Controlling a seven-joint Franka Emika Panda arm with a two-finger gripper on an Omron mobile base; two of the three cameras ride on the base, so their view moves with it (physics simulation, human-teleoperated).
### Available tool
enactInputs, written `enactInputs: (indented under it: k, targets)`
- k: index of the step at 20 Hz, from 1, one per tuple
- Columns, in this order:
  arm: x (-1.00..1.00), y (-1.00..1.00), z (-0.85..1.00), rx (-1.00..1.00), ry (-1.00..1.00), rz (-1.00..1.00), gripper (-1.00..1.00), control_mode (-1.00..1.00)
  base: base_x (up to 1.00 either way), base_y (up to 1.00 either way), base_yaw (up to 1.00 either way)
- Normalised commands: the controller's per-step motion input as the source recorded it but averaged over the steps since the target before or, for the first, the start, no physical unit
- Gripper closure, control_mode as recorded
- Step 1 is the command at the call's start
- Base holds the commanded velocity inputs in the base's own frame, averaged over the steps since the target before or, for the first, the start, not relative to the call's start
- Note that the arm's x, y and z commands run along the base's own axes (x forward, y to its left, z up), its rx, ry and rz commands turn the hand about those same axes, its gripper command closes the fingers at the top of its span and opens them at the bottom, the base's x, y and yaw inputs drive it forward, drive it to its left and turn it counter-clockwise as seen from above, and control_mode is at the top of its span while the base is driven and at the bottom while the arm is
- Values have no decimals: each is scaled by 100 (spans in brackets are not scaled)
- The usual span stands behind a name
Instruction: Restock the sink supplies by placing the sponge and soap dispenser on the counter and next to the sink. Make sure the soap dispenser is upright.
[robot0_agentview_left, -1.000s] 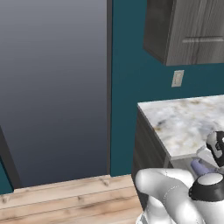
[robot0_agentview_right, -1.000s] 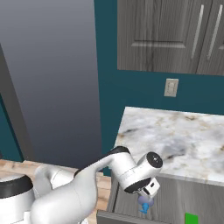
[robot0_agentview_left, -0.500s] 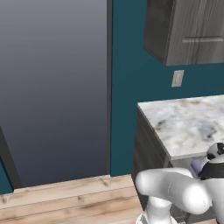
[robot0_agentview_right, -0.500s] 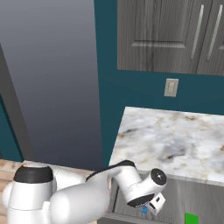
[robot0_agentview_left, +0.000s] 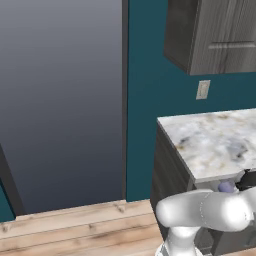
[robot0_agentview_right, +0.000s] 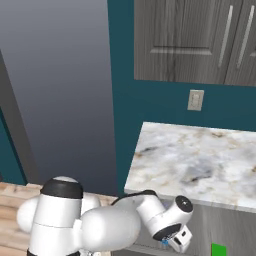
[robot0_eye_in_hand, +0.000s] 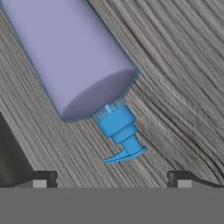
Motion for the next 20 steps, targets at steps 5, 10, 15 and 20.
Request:
enactInputs:
  k: [5,10,15,20]
  targets:
    - [-6,-6,-25,0,7,0,-100,-100,0,0,0]
    - [-22,-42,0,0,0,2,-100,-100,0,0,0]
    - [-86,-60,-6,3,0,1,-100,-100,0,0,0]
    - [-99,-59,-17,4,4,0,-100,-100,0,0,0]
